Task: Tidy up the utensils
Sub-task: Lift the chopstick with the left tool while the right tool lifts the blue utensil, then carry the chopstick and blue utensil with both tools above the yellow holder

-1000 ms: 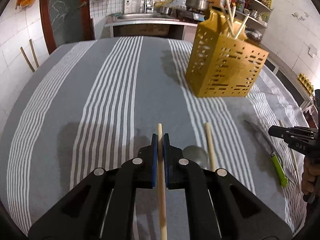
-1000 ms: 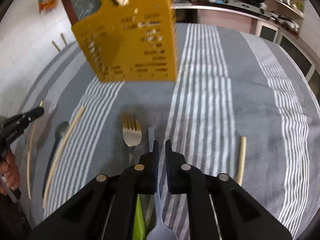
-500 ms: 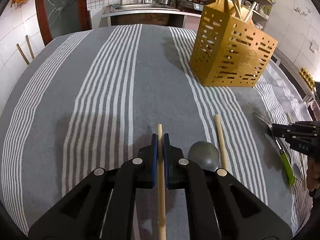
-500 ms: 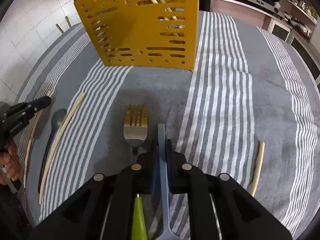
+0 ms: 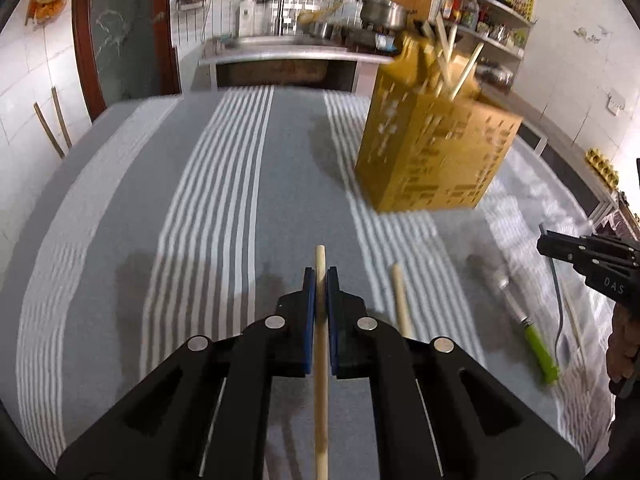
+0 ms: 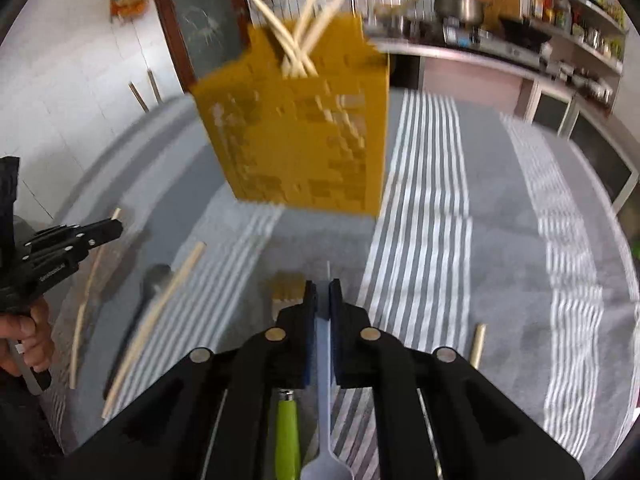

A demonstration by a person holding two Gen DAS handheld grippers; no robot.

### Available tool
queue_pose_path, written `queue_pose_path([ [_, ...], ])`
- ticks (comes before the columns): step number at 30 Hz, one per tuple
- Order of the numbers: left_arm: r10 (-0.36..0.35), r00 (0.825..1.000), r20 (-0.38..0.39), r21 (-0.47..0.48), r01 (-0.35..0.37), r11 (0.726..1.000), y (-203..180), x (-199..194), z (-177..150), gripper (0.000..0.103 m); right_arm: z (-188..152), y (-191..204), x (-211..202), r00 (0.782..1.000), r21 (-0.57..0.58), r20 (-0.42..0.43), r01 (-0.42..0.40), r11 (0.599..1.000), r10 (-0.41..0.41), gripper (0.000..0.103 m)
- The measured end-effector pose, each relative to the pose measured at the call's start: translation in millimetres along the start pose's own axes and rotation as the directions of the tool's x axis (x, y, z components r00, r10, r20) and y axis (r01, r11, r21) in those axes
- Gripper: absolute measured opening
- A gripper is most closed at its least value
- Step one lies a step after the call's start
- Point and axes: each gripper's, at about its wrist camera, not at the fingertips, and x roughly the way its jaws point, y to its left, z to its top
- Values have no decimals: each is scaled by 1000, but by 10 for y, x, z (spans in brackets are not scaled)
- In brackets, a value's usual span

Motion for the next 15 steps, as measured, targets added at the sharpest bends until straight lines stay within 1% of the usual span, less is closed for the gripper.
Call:
queue_pose_path([
  [2, -17, 999, 30, -6, 17, 1000, -18, -126, 38, 4, -30, 6, -135, 999, -6, 44, -2, 1000, 2, 7],
  [6, -27, 997, 79, -1, 27, 1000, -60, -342, 94, 4, -44, -65, -387, 992, -7, 123, 3, 1000, -2, 7],
  [15, -17, 985, 169, 25, 13, 1000, -195, -673, 207, 4, -38, -104, -715, 976, 0, 218, -3, 1000, 3, 7],
])
